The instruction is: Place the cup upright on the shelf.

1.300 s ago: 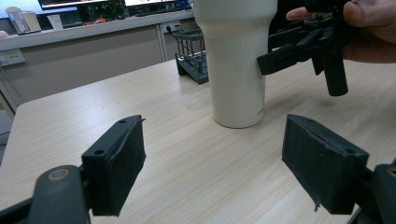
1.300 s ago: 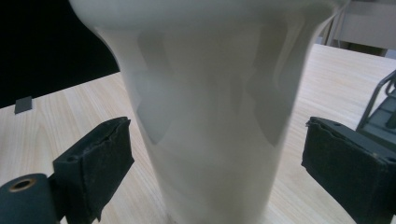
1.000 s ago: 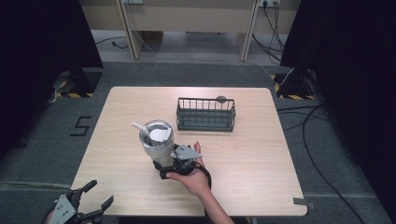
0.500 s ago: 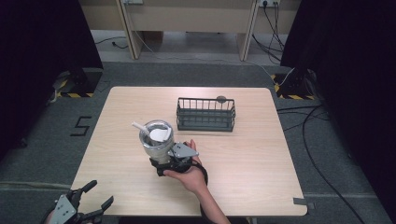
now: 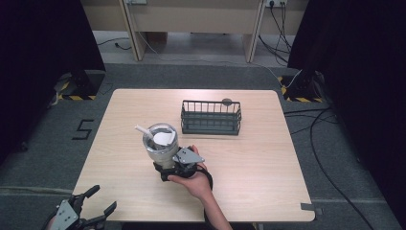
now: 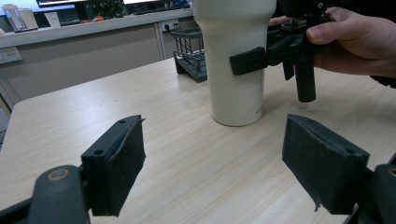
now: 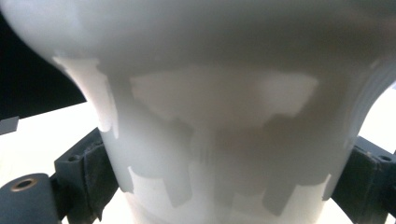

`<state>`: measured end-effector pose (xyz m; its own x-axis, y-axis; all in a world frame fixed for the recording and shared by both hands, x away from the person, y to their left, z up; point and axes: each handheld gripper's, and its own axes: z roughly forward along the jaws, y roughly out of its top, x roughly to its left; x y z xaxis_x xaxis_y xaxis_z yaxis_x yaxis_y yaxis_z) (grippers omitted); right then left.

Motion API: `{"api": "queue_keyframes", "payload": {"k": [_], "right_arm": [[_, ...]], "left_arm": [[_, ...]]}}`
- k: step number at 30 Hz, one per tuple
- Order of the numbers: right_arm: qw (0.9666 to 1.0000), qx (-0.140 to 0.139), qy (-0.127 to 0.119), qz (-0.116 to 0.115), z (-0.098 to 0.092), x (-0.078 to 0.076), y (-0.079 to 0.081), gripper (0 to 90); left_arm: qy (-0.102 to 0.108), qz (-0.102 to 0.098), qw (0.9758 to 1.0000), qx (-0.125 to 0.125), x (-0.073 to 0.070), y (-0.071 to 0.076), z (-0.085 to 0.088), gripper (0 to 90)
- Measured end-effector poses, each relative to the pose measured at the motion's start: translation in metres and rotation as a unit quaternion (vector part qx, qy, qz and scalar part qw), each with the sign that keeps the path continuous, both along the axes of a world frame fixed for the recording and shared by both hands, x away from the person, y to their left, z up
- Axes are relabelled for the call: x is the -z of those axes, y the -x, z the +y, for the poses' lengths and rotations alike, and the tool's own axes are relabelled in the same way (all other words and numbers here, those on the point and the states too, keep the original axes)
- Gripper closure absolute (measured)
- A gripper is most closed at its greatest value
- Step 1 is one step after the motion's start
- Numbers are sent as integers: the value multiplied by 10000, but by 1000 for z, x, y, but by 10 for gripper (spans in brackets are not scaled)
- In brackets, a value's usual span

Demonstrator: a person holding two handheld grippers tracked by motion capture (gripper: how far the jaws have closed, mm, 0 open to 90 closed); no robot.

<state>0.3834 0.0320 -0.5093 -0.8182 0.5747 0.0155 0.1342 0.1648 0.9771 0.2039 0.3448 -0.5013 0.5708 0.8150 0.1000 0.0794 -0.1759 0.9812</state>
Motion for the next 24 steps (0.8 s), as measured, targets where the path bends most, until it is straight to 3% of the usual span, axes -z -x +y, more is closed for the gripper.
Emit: {"api": "queue_keyframes", "payload": {"k": [3,24], "right_arm": [[10000,43,9,87,1,-1,1,101],[9996,244,-93,-46,-2,-3,3,103]], "left_arm": [[24,11,10000,-1,0,0,0,207],[57,7,10000,5,0,0,1,215]]}}
